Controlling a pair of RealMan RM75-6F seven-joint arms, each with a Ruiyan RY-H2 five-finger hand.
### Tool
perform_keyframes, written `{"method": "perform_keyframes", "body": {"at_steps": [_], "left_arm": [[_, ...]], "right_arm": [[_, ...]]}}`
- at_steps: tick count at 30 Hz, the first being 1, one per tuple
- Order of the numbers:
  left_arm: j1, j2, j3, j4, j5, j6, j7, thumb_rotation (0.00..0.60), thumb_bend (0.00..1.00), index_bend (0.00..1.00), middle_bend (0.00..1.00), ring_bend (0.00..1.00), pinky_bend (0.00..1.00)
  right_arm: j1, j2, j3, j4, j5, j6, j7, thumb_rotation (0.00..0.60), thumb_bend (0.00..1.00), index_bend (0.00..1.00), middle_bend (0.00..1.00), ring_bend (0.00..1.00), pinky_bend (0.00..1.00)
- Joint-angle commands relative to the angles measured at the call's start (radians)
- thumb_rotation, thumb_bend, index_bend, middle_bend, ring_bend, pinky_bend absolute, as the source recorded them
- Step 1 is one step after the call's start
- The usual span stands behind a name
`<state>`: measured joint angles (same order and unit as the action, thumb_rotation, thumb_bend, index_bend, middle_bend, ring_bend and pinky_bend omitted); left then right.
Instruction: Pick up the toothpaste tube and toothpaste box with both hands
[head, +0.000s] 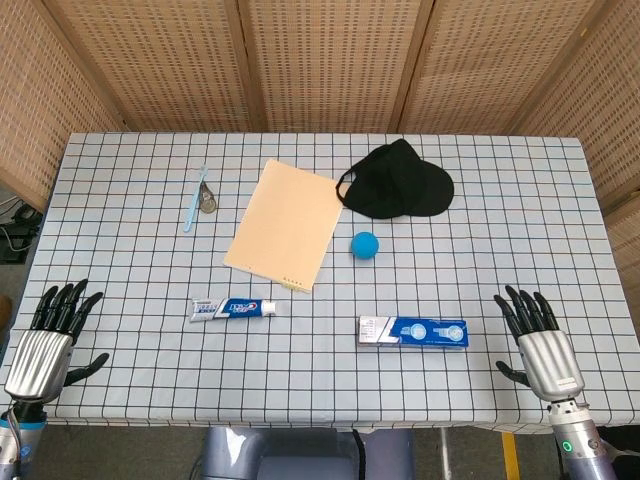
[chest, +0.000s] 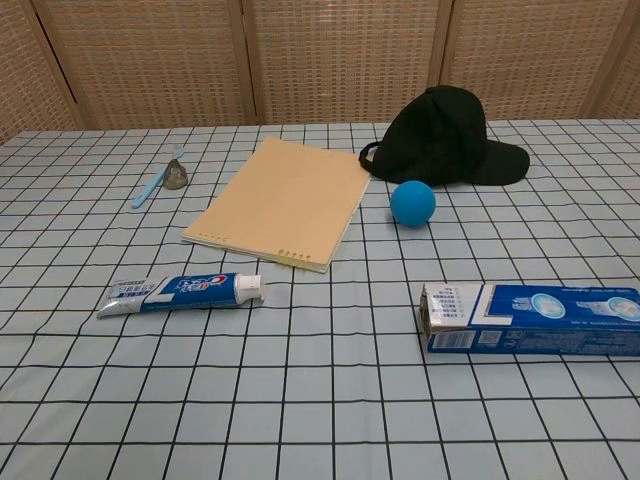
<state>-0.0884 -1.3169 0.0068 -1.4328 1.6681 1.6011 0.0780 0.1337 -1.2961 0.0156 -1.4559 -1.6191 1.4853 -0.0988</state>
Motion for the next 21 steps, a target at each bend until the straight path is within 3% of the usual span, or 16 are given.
{"method": "perform_keyframes", "body": {"at_steps": [1, 21], "left_arm": [[0.000, 0.001, -0.001, 0.000, -0.001, -0.001, -0.002, 0.600, 0.16, 0.12, 0.00, 0.00, 0.00], [-0.004, -0.005, 0.000, -0.003, -0.013, -0.019, 0.012, 0.600, 0.16, 0.12, 0.00, 0.00, 0.00]], "right_arm": [[0.000, 0.001, 0.000, -0.001, -0.001, 0.001, -0.001, 0.600, 0.11, 0.01, 0.00, 0.00, 0.00], [-0.001, 0.003, 0.001, -0.001, 0.003, 0.000, 0.003, 0.600, 0.11, 0.01, 0.00, 0.00, 0.00]]}}
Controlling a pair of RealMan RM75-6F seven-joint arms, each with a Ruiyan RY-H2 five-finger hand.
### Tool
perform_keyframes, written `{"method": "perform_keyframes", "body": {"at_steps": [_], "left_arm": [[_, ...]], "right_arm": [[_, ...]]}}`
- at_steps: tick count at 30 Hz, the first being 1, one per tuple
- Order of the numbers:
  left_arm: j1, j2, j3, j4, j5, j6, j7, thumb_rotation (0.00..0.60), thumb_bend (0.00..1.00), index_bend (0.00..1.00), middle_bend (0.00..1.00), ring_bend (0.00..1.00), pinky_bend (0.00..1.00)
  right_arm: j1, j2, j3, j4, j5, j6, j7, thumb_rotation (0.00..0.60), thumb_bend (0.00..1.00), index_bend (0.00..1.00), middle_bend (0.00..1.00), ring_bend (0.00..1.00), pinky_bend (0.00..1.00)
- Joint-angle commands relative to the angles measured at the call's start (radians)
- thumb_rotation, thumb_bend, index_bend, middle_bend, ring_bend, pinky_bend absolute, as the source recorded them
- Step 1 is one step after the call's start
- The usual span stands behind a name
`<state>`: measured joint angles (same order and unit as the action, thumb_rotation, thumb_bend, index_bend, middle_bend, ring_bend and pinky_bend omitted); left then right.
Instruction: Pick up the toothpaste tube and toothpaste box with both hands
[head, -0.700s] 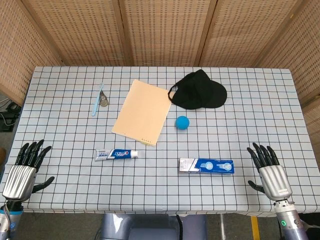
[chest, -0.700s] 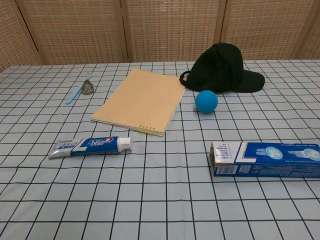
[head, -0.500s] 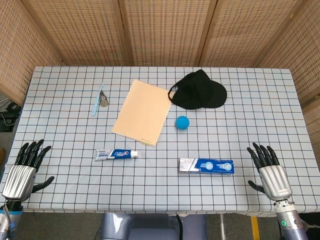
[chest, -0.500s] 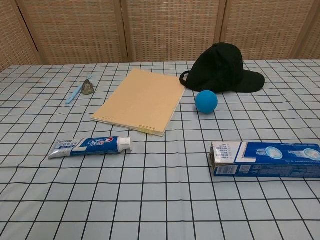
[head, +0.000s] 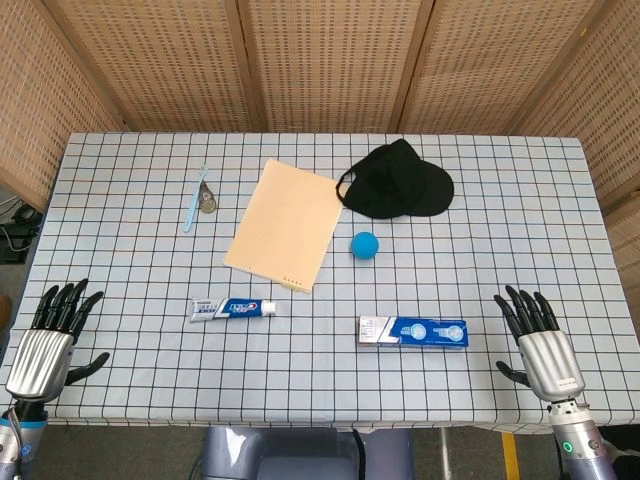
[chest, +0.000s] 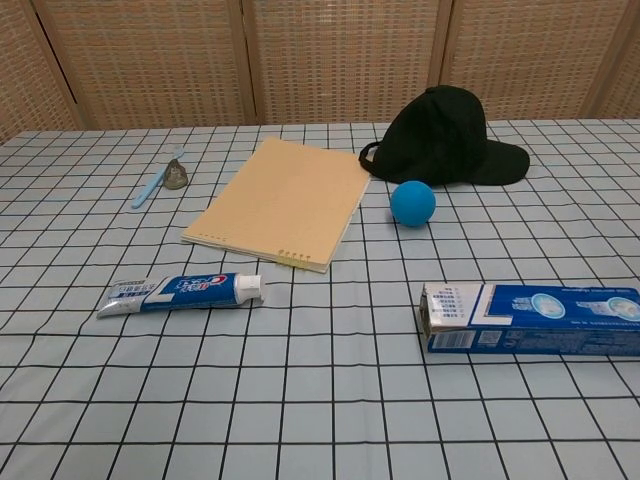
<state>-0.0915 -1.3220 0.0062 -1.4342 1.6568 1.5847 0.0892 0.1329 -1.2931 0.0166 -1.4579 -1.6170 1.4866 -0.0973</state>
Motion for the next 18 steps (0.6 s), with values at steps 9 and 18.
{"method": "perform_keyframes", "body": {"at_steps": [9, 18], "left_arm": [[-0.008, 0.016, -0.001, -0.025, -0.003, -0.015, -0.015, 0.600, 0.16, 0.13, 0.00, 0.00, 0.00], [-0.115, 0.048, -0.063, -0.167, -0.063, -0.170, 0.091, 0.600, 0.26, 0.25, 0.00, 0.08, 0.12]], "right_arm": [[0.003, -0.004, -0.001, 0.003, -0.003, -0.006, 0.000, 0.600, 0.11, 0.01, 0.00, 0.00, 0.00], [0.005, -0.002, 0.009, 0.009, 0.012, -0.007, 0.015, 0.600, 0.11, 0.01, 0.00, 0.00, 0.00]]}}
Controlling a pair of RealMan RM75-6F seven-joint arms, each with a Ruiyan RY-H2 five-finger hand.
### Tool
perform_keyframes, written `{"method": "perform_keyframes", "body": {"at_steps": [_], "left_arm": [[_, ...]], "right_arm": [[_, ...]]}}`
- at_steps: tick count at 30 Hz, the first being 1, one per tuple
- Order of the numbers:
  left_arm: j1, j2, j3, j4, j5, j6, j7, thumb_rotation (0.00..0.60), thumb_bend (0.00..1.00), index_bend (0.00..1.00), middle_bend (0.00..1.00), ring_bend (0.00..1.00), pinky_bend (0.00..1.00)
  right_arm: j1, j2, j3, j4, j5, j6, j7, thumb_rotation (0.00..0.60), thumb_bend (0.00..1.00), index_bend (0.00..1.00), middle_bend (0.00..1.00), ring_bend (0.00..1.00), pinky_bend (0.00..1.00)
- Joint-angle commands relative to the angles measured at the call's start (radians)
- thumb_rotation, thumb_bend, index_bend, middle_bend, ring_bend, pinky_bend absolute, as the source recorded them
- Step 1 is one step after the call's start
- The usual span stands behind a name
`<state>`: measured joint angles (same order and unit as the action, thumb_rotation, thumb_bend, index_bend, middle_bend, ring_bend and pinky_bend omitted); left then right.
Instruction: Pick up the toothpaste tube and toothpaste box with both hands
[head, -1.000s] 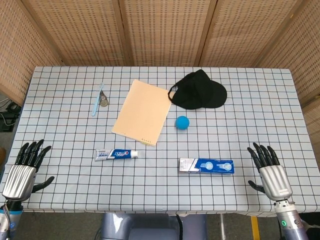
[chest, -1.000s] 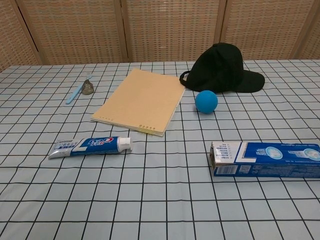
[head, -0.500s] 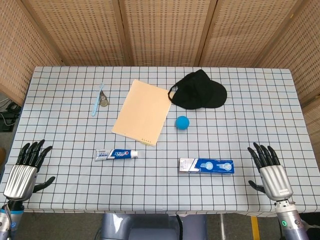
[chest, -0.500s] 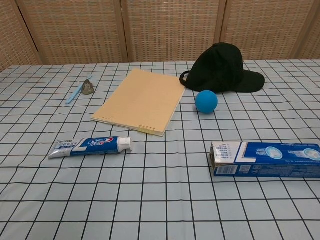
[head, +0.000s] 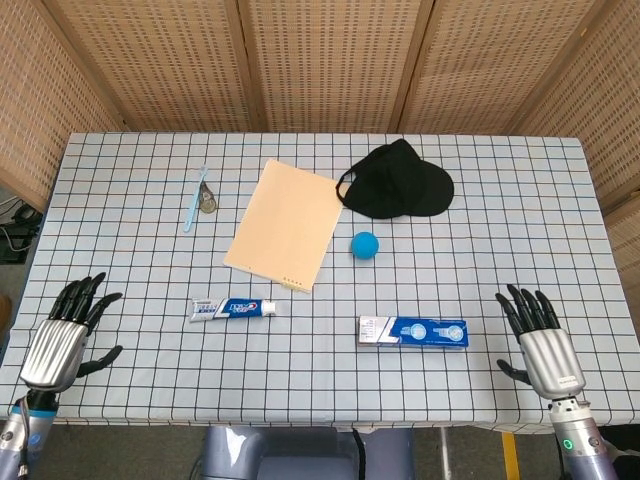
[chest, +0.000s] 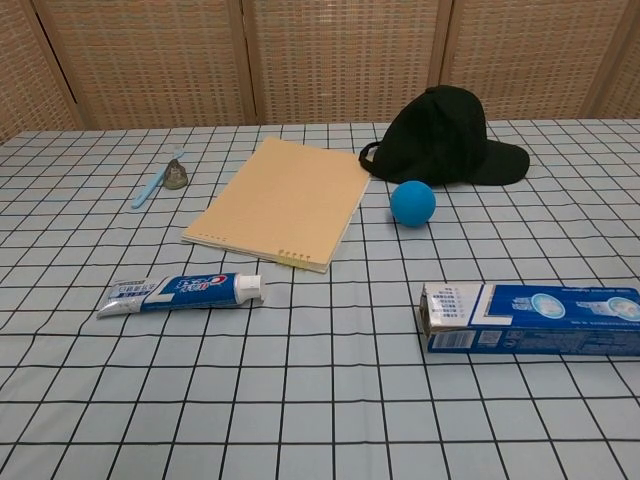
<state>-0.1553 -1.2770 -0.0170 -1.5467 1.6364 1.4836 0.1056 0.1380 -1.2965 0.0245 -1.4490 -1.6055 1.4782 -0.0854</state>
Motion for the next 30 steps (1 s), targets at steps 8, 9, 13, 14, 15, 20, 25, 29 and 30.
{"method": "perform_keyframes", "body": {"at_steps": [8, 9, 13, 14, 15, 20, 25, 29, 30], "left_arm": [[-0.136, -0.054, -0.099, -0.087, -0.168, -0.208, 0.200, 0.600, 0.26, 0.31, 0.08, 0.12, 0.15], [-0.158, -0.072, -0.110, -0.087, -0.202, -0.244, 0.233, 0.600, 0.26, 0.31, 0.08, 0.12, 0.15], [-0.215, -0.145, -0.150, -0.073, -0.314, -0.307, 0.365, 0.600, 0.26, 0.33, 0.10, 0.13, 0.15], [-0.226, -0.163, -0.155, -0.068, -0.335, -0.314, 0.391, 0.600, 0.26, 0.34, 0.11, 0.13, 0.16], [-0.235, -0.178, -0.158, -0.062, -0.351, -0.319, 0.410, 0.600, 0.26, 0.35, 0.12, 0.14, 0.16], [-0.273, -0.257, -0.166, -0.026, -0.426, -0.336, 0.490, 0.600, 0.23, 0.38, 0.14, 0.17, 0.17], [-0.303, -0.311, -0.171, -0.010, -0.509, -0.352, 0.551, 0.600, 0.23, 0.40, 0.16, 0.17, 0.18], [-0.322, -0.342, -0.174, 0.002, -0.551, -0.350, 0.589, 0.600, 0.23, 0.40, 0.16, 0.18, 0.18], [-0.326, -0.349, -0.174, 0.003, -0.562, -0.351, 0.596, 0.600, 0.23, 0.40, 0.16, 0.18, 0.18]], "right_arm": [[0.000, 0.004, 0.004, 0.002, 0.008, -0.001, 0.015, 0.600, 0.11, 0.01, 0.00, 0.00, 0.00], [0.000, 0.005, 0.005, 0.003, 0.011, -0.001, 0.019, 0.600, 0.11, 0.01, 0.00, 0.00, 0.00], [0.001, 0.007, 0.007, 0.005, 0.013, -0.002, 0.028, 0.600, 0.11, 0.01, 0.00, 0.00, 0.00], [0.001, 0.007, 0.007, 0.005, 0.012, -0.001, 0.029, 0.600, 0.11, 0.01, 0.00, 0.00, 0.00], [0.001, 0.007, 0.007, 0.005, 0.012, 0.000, 0.030, 0.600, 0.11, 0.01, 0.00, 0.00, 0.00], [0.001, 0.005, 0.007, 0.008, 0.010, 0.003, 0.035, 0.600, 0.11, 0.01, 0.00, 0.00, 0.00], [0.002, 0.004, 0.007, 0.011, 0.008, 0.003, 0.041, 0.600, 0.11, 0.01, 0.00, 0.00, 0.00], [0.002, 0.005, 0.006, 0.012, 0.008, 0.004, 0.045, 0.600, 0.11, 0.01, 0.00, 0.00, 0.00], [0.002, 0.005, 0.006, 0.012, 0.007, 0.004, 0.047, 0.600, 0.11, 0.01, 0.00, 0.00, 0.00]]}}
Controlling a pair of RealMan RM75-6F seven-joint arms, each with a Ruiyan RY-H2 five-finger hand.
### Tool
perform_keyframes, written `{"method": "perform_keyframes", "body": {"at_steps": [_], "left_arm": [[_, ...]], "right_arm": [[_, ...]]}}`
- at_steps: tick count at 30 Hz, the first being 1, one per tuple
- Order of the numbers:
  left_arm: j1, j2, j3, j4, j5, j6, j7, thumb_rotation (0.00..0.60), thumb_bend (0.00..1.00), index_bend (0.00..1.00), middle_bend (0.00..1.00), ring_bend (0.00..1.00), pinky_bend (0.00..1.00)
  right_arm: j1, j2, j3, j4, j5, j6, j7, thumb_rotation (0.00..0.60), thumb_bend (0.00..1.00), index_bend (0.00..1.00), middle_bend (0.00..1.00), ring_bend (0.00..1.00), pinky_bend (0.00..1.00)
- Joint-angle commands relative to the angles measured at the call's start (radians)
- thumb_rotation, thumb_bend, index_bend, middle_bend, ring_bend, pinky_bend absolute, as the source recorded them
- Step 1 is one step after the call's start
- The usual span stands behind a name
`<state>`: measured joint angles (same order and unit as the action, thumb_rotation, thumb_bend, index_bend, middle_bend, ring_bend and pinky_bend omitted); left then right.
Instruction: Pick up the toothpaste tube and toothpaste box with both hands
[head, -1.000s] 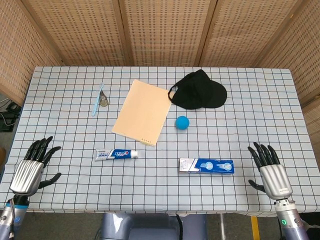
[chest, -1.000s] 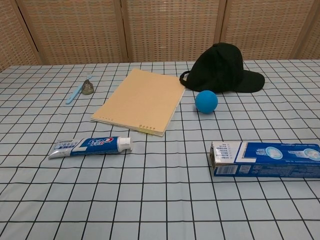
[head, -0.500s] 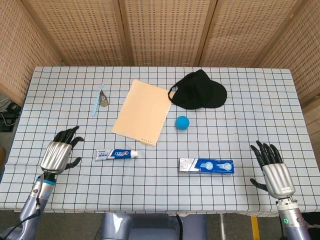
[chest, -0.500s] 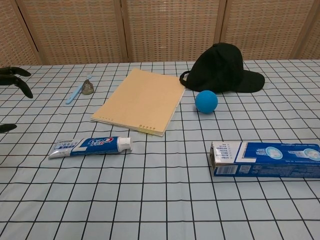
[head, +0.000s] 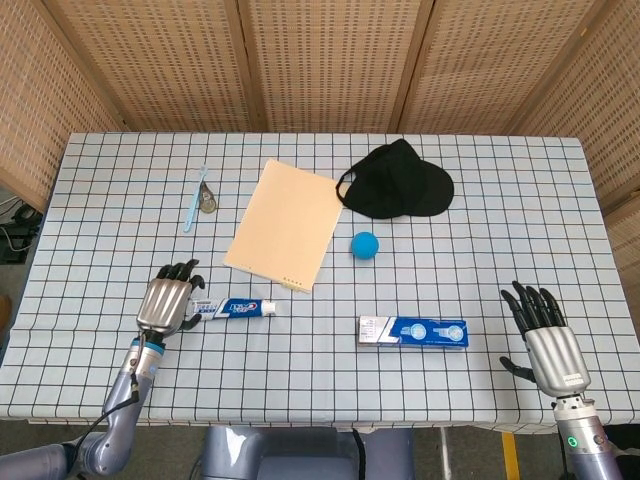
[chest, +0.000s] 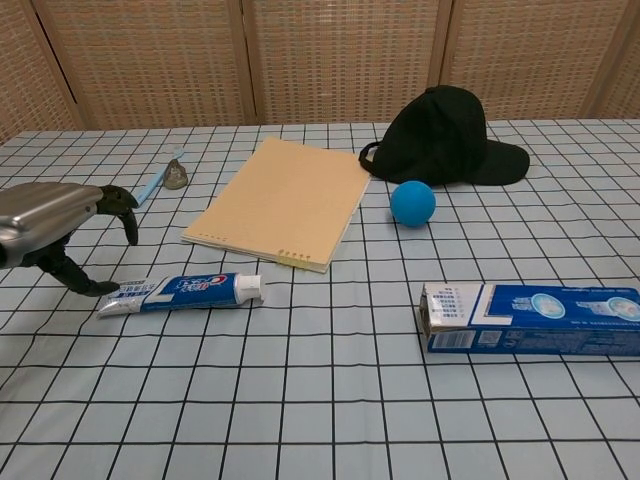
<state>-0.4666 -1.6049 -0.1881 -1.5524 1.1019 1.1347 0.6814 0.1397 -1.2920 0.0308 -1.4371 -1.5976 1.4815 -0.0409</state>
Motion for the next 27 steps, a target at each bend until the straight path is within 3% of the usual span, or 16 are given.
{"method": "perform_keyframes", "body": {"at_steps": [1, 27], "left_arm": [[-0.019, -0.027, -0.003, 0.008, -0.038, -0.002, 0.027, 0.600, 0.23, 0.40, 0.16, 0.18, 0.18], [-0.091, -0.154, 0.016, 0.082, -0.171, 0.031, 0.109, 0.600, 0.23, 0.40, 0.16, 0.18, 0.19]], "right_arm": [[0.000, 0.000, 0.000, 0.001, -0.001, 0.001, 0.003, 0.600, 0.11, 0.01, 0.00, 0.00, 0.00], [0.000, 0.006, 0.001, -0.001, 0.002, 0.002, 0.034, 0.600, 0.11, 0.01, 0.00, 0.00, 0.00]]}}
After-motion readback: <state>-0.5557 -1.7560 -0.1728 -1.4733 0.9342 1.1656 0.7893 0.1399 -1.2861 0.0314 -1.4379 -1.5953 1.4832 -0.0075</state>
